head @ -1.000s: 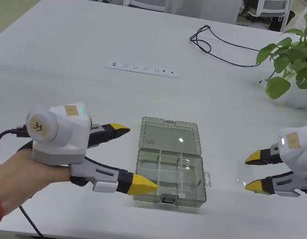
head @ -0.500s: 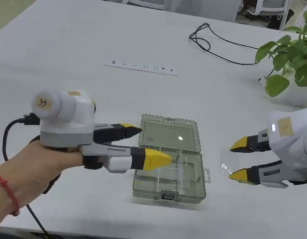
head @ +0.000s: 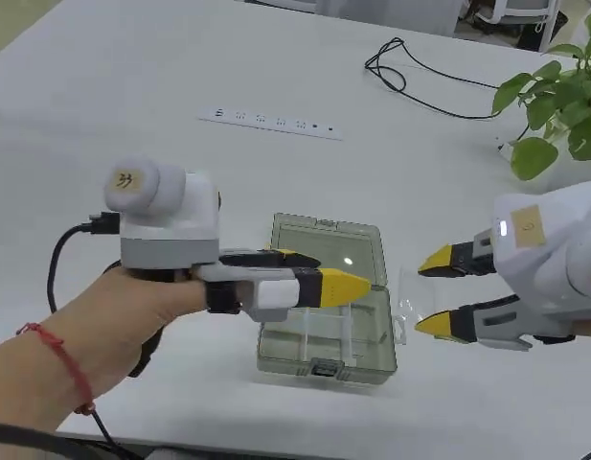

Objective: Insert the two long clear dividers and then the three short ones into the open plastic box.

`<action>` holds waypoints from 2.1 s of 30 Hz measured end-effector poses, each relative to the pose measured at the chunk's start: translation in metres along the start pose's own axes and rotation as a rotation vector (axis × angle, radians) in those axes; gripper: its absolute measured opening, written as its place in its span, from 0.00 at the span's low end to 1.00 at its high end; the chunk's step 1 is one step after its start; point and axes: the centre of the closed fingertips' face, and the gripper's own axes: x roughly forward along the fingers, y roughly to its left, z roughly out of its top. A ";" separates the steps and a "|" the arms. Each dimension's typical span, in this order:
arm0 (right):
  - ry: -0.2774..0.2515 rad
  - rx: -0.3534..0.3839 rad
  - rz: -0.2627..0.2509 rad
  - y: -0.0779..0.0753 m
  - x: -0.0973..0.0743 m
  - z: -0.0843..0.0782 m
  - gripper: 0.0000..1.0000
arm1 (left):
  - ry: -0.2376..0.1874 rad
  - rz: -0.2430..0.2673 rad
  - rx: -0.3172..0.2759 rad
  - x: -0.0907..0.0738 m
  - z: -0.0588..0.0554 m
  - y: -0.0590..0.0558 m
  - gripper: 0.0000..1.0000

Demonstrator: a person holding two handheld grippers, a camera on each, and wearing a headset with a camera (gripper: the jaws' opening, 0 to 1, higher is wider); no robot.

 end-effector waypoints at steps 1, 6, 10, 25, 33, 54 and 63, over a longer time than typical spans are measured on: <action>-0.005 0.000 -0.001 0.001 -0.001 0.004 0.33 | 0.004 0.000 -0.010 0.002 -0.002 0.000 0.48; -0.012 -0.010 -0.005 0.003 -0.003 0.013 0.33 | 0.019 -0.022 -0.055 0.012 -0.009 -0.009 0.41; -0.020 -0.015 -0.007 0.004 -0.004 0.020 0.33 | 0.025 -0.031 -0.094 0.020 -0.013 -0.012 0.36; -0.025 -0.045 -0.008 0.010 -0.005 0.034 0.33 | 0.052 -0.075 -0.170 0.035 -0.021 -0.024 0.17; -0.012 -0.064 -0.008 0.011 -0.005 0.034 0.33 | 0.055 -0.085 -0.177 0.036 -0.021 -0.024 0.07; 0.000 -0.098 -0.017 0.013 -0.002 0.034 0.33 | 0.049 -0.074 -0.222 0.034 -0.024 -0.021 0.00; -0.040 -0.064 -0.015 0.008 -0.008 0.038 0.35 | 0.054 -0.069 -0.147 0.032 -0.024 -0.019 0.00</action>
